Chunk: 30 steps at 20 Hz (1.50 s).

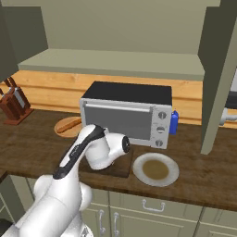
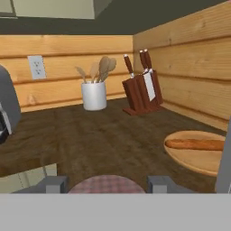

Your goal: From the different types of pastries on the counter, select a croissant and place it on the cutting board. Then retrieve a jar of jam from the cabinet and place it alongside the croissant on the cutting board.

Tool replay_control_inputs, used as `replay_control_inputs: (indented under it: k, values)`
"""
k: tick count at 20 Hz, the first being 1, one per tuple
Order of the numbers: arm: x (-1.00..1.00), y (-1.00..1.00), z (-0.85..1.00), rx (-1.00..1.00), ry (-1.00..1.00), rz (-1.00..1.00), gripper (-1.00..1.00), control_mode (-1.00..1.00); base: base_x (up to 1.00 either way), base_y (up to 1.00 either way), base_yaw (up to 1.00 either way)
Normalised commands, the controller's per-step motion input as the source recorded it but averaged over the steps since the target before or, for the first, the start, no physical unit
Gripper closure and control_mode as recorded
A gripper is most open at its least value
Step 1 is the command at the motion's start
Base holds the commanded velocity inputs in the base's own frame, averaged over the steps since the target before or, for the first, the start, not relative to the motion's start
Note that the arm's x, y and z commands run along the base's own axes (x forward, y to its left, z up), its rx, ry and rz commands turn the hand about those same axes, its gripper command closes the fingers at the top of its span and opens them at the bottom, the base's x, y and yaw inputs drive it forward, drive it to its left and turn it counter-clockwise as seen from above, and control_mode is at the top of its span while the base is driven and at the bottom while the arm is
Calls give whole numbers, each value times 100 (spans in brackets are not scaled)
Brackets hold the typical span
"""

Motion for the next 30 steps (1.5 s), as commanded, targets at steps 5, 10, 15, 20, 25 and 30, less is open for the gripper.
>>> replay_control_inputs:
  k: [5, 10, 15, 20, 25, 30]
  values:
    - [43, -8, -31, 0, 0, 0, 100, -100, 0, 0, 0]
    - [20, -9, -36, 0, 0, 2, 100, -100, 0, 0, 0]
    - [12, -6, -23, 0, 0, 1, 100, -100, 0, 0, 0]
    - [25, -2, -1, 0, -3, 0, 100, -100, 0, 0, 0]
    - [22, 0, -12, 0, 0, 0, 100, -100, 0, 0, 0]
    - [9, 0, -21, 0, 0, 0, 100, -100, 0, 0, 0]
